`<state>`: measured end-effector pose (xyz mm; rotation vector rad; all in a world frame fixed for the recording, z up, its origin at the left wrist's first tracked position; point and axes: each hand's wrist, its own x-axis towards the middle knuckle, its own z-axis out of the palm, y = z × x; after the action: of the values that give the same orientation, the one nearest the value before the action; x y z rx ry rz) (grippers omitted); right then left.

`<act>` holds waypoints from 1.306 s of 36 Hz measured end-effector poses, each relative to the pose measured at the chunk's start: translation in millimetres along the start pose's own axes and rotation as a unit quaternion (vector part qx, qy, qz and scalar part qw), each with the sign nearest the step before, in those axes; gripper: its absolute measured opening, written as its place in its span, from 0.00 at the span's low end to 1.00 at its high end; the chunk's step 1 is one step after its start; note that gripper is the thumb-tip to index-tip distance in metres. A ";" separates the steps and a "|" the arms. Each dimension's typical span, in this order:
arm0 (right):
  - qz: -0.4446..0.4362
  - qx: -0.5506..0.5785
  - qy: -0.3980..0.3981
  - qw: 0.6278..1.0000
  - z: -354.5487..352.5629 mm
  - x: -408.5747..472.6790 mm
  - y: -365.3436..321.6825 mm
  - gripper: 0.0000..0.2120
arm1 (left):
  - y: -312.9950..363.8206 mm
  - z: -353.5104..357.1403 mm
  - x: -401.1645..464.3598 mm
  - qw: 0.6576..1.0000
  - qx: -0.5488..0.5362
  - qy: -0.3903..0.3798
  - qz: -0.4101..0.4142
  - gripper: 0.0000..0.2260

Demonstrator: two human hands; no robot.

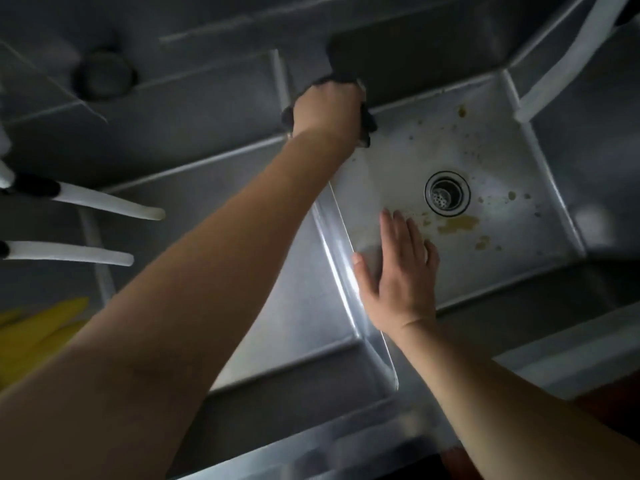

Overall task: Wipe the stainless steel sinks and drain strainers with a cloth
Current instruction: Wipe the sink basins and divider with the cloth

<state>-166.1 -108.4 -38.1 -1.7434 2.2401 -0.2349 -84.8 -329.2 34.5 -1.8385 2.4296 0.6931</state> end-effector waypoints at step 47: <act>-0.246 -0.087 -0.227 0.938 -96.5 -177.4 140.3 0.37 | 124.2 167.6 -412.7 0.995 0.036 -0.082 -0.053 0.43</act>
<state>-286.7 93.7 33.2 -2.1625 1.5181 0.2533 -113.5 132.3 38.2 -1.7923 2.2084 0.7088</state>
